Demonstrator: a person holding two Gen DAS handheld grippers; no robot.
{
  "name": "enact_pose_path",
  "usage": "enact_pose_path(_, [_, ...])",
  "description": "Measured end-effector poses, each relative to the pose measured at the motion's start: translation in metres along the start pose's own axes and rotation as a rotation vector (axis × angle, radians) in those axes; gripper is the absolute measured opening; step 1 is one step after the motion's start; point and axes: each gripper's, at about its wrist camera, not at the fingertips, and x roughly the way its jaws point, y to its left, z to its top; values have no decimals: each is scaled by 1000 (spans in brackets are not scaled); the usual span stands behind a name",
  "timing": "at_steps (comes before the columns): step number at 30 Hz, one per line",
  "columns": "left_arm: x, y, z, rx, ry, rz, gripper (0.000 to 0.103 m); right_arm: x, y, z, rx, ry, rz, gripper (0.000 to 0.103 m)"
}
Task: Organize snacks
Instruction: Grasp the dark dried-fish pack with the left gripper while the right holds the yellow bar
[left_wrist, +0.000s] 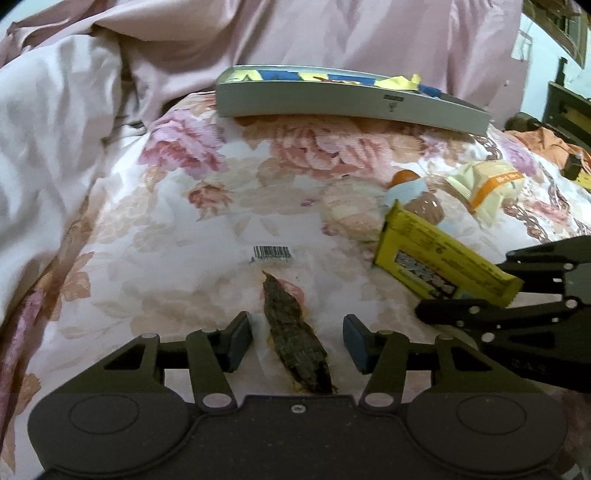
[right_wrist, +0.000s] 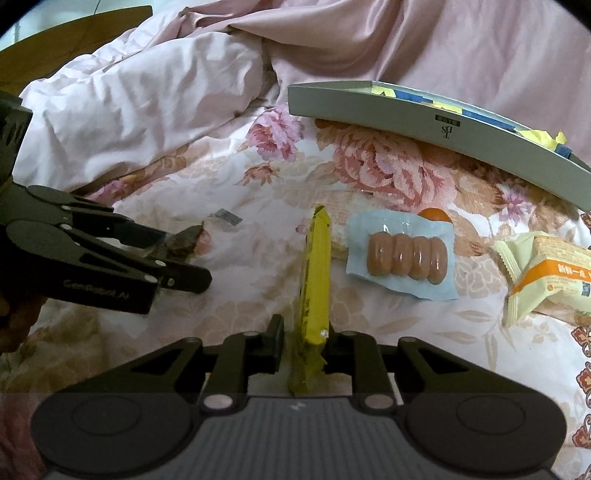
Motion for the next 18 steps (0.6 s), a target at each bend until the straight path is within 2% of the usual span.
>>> enact_pose_path(3, [2,-5,-2,42,6,-4,65,0,1,0,-3,0,-2,22])
enact_pose_path(7, [5,-9,-2,69,17,31,65,0,1,0,-6,-1,-3,22])
enact_pose_path(10, [5,-6,-2,47,16,40,60,0,2,0,-11,-2,-7,23])
enact_pose_path(14, [4,-7,-2,45,12,51,55,4,3,2,-24,5,-24,31])
enact_pose_path(18, [2,-8,-1,40,8,57,50,7,4,4,-17,9,-28,34])
